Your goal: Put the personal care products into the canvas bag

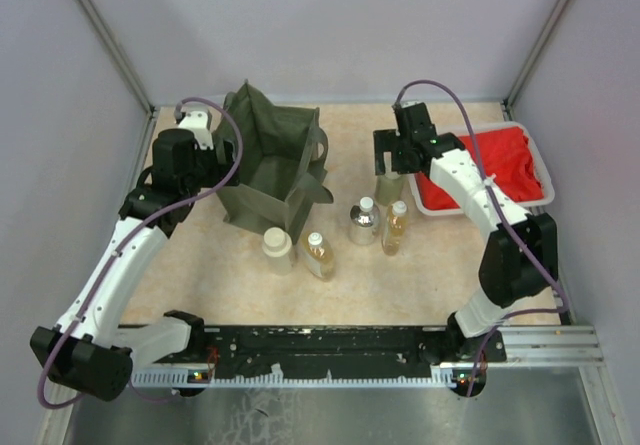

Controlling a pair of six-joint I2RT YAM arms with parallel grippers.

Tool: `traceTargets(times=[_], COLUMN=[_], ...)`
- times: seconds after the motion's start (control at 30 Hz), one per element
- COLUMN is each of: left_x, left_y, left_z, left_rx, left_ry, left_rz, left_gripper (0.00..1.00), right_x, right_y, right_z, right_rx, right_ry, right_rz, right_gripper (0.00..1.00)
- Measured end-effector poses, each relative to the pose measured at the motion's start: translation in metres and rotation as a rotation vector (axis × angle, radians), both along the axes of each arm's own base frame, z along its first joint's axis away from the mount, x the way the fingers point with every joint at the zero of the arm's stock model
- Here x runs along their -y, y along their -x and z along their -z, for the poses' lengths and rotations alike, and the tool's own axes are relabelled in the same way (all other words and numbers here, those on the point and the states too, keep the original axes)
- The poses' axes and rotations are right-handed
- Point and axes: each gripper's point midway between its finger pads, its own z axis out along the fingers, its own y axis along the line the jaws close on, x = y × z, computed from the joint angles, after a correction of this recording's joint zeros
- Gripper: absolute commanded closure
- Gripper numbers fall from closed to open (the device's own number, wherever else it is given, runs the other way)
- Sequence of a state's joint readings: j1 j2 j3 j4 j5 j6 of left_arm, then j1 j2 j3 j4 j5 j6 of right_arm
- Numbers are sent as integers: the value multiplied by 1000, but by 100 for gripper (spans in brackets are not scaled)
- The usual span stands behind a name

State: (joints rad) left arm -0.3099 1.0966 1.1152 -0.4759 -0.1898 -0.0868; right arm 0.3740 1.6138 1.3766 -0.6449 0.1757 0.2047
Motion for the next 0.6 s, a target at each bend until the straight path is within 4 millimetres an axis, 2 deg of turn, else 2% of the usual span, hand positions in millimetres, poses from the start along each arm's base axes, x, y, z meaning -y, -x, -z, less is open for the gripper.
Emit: traceTargets(times=[0.13, 0.27, 0.43, 0.6], left_x=[1, 1, 0, -1], left_y=[1, 3, 5, 5], left_z=[8, 7, 6, 5], left_rx=[-15, -10, -3, -1], left_ry=[-2, 0, 1, 1], left_rz=[5, 8, 7, 6], left_gripper=[0, 0, 0, 0], right_x=[-9, -16, -16, -15], right_y=[5, -2, -6, -12], right_z=[14, 18, 31, 34], right_rx=[-49, -52, -79, -77], right_ry=[33, 50, 74, 92], right_rz=[-23, -27, -21, -11], right_gripper=[1, 1, 1, 3])
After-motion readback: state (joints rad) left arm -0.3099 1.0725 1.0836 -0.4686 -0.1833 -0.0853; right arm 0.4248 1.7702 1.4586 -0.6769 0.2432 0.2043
